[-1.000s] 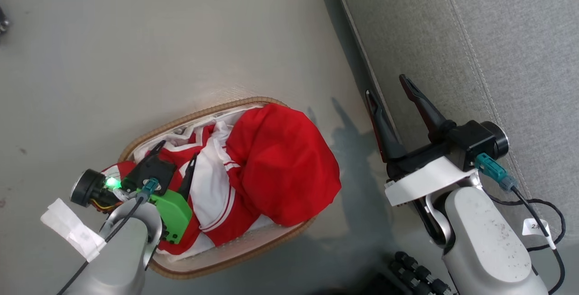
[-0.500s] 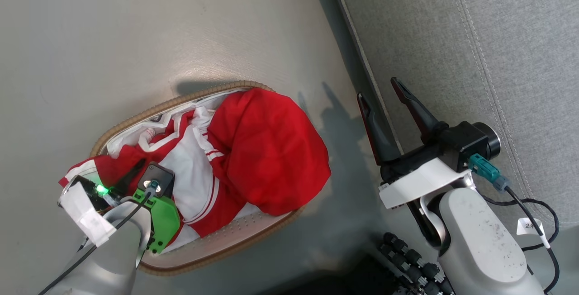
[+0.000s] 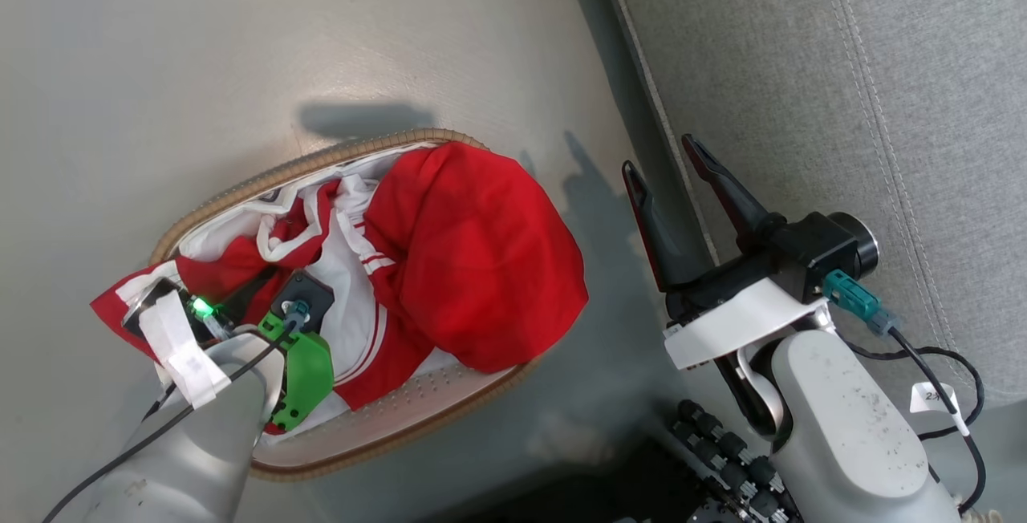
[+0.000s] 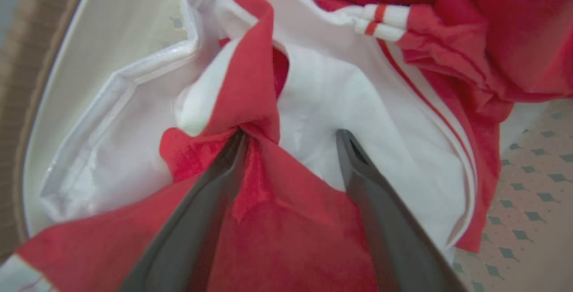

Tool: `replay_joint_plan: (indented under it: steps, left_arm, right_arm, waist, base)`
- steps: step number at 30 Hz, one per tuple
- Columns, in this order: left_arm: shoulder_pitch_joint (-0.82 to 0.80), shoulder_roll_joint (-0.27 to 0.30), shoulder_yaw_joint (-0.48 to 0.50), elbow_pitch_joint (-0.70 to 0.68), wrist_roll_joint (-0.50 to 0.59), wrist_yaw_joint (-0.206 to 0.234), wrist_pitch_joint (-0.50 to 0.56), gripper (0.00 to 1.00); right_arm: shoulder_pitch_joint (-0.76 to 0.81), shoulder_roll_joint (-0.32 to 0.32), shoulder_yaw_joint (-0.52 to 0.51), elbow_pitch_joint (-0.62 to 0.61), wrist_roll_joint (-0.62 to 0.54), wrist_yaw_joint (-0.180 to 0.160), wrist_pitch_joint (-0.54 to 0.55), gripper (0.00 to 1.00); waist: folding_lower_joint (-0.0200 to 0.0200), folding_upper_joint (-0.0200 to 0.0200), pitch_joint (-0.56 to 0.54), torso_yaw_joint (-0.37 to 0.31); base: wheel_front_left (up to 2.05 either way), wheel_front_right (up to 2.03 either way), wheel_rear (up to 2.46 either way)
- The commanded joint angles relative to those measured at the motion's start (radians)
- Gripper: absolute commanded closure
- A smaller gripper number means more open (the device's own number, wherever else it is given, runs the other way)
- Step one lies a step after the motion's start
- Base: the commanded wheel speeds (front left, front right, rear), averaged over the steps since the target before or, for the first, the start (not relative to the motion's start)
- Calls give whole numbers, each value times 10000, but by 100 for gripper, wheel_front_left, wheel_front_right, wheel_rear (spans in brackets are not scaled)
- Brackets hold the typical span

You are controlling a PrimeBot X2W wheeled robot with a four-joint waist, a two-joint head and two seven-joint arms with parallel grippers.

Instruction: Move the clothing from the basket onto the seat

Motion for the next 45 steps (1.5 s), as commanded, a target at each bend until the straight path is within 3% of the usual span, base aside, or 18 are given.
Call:
replay_joint_plan:
  steps: [1,6,8,9,15,24,45]
  left_arm:
    - [-243,5,-69,24,-63,-35,-42,0]
    - [-374,-104,-218,90,-229,-205,-94,0]
    - [-411,-128,-304,139,-273,-250,-56,56]
    - [-403,-175,-343,162,-332,-275,-5,100]
    - [-10,-331,-509,256,-728,-304,-34,100]
    - [778,-672,-512,-316,-1452,-304,-216,100]
    - [3184,-1140,171,-4646,-2172,-45,-227,100]
  right_arm:
    - [-146,-21,38,-33,75,-6,-24,0]
    - [-182,-22,40,-16,87,-6,-24,0]
    - [-202,-20,59,-19,99,-6,-24,0]
    - [-212,-22,69,-10,108,-6,-24,0]
    - [-204,-23,28,131,173,-6,-24,0]
    - [134,-28,-368,509,-170,-6,-22,0]
    - [1902,-31,-1460,1300,-941,-7,-22,0]
  waist:
    - [-1,0,108,-41]
    - [-1,0,247,-63]
    - [-1,0,272,-68]
    - [-1,0,270,-69]
    - [-1,0,-59,-27]
    - [-1,0,-1656,361]
    - [-1,0,-5479,2281]
  base:
    - [0,0,0]
    - [0,0,0]
    - [0,0,0]
    - [0,0,0]
    - [0,0,0]
    - [0,0,0]
    - [0,0,0]
